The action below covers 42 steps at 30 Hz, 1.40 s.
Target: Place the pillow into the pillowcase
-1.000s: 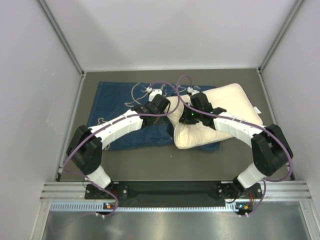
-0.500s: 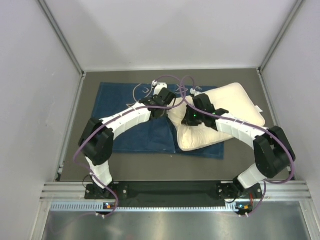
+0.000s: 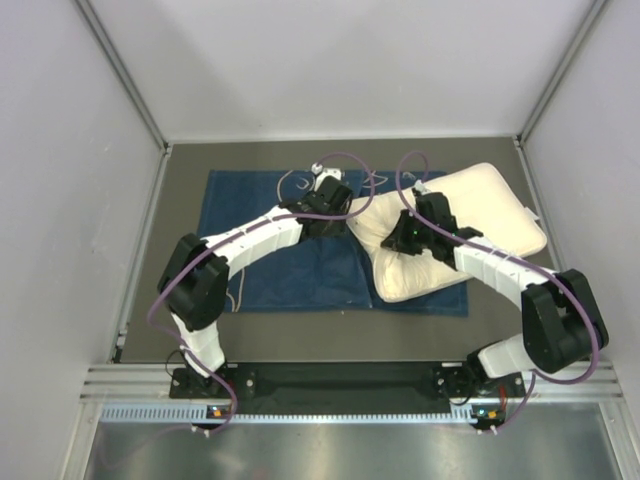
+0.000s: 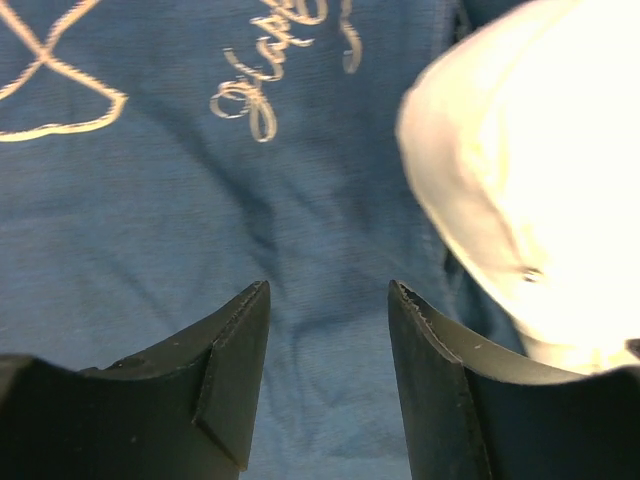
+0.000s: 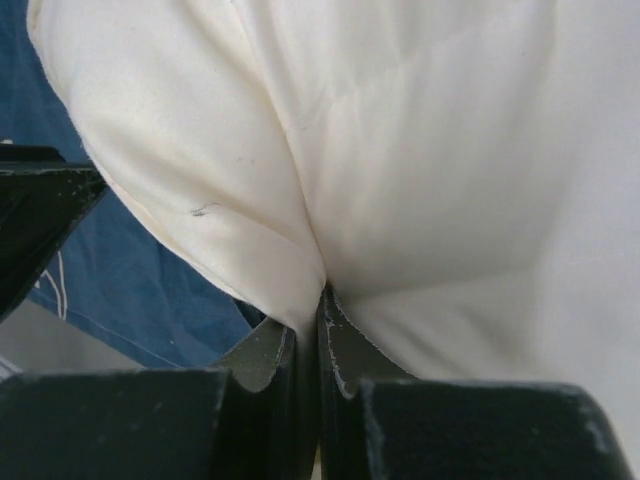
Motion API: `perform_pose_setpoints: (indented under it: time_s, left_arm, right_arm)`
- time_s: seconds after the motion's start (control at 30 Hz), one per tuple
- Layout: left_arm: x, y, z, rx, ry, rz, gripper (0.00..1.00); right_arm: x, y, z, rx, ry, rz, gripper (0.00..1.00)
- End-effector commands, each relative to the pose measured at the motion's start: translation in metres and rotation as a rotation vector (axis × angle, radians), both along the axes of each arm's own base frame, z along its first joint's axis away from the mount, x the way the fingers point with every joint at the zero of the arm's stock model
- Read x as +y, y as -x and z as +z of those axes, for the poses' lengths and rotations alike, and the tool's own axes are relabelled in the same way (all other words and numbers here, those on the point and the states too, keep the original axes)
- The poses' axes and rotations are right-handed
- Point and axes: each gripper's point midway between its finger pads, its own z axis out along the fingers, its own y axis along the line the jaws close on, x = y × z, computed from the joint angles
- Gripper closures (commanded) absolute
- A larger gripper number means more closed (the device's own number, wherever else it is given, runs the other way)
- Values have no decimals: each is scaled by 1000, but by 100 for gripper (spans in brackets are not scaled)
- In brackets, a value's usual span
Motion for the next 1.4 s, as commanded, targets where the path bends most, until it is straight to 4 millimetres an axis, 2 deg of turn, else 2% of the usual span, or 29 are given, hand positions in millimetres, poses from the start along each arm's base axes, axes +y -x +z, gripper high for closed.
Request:
perform_pose_setpoints:
  time_s: [0.0,0.17,0.33,0.67,0.93,0.97,1.0,1.2,1.27,1.33,1.37]
  left_arm:
    - [-25,-3,15,-31,117,-40,44]
    - [-40,3,5,-18,181,-65,43]
    - [-48,-1,-1,-1,175,-77,44]
    - [-46,-10,-22,19,97,-41,45]
    - [-55,-19,-23,-6,123,-29,45]
    - [-52,-21,-29,0,104,-16,46]
    - [-50,-23,-28,1,86,-7,52]
    - [-34,-40,-27,-66,-2,59,67]
    - [-29,-43,-30,-69,-43,67,80]
    - [-22,-49,-26,-78,-77,96,100]
    - [-20,-52,-22,-83,-79,103,100]
  right_arm:
    - [4,-10,12,-24,-96,-39,100]
    - [9,-12,11,-11,-122,-33,100]
    - [11,-14,16,-21,-131,-31,100]
    - [12,-15,23,-32,-144,-29,100]
    - [12,-17,26,-36,-146,-34,100]
    - [12,-17,26,-37,-147,-35,100]
    - [13,-16,27,-36,-150,-34,100]
    - [11,-17,28,-40,-147,-43,100]
    - [10,-17,29,-44,-140,-44,100]
    - [5,-17,28,-48,-111,-50,100]
    - [3,-17,28,-52,-96,-50,100]
